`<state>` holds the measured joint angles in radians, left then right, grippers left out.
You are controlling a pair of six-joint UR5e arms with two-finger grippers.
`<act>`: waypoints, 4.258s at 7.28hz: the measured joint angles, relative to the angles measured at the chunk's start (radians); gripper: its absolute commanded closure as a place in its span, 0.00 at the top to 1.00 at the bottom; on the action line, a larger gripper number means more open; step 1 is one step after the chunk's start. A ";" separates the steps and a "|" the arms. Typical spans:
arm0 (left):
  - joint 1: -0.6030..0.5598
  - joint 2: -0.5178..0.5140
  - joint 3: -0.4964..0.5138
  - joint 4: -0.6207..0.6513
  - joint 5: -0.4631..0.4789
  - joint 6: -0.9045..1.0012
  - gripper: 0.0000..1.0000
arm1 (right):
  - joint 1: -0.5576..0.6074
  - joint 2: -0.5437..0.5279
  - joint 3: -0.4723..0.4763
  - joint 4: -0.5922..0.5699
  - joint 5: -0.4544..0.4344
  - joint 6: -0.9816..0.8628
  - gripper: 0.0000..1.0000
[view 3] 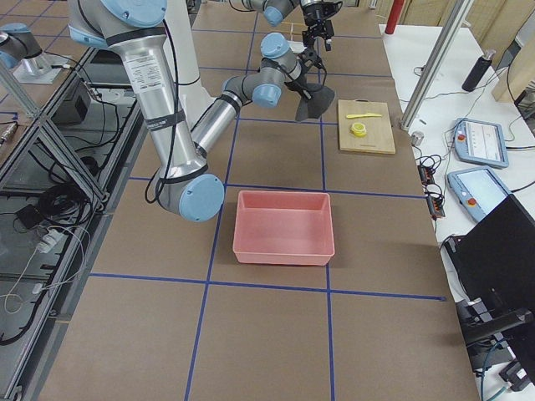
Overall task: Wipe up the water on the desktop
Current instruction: 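Lower the cloth onto the table with the right gripper while the left arm withdraws, then drag the cloth across the table with the right gripper toward the pink bin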
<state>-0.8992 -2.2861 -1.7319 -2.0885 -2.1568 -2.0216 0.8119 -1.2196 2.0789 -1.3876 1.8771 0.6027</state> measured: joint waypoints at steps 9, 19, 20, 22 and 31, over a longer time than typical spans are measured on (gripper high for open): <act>-0.190 0.175 -0.007 -0.013 -0.140 0.222 0.99 | -0.205 0.067 -0.269 -0.479 -0.322 -0.396 0.00; -0.243 0.243 0.010 -0.068 -0.147 0.309 0.99 | -0.253 0.152 -0.359 -0.286 0.051 -0.197 0.00; -0.243 0.242 0.012 -0.069 -0.147 0.311 0.99 | -0.257 0.154 -0.361 -0.228 0.092 -0.140 0.00; -0.245 0.242 0.018 -0.069 -0.147 0.341 0.99 | -0.263 0.154 -0.365 -0.088 0.169 -0.039 0.00; -0.238 0.233 0.044 -0.074 -0.146 0.366 0.99 | -0.239 0.071 -0.408 0.534 0.321 0.488 0.00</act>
<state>-1.1372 -2.0534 -1.6882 -2.1627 -2.3025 -1.6552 0.5730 -1.1489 1.6706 -0.8532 2.1980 1.0907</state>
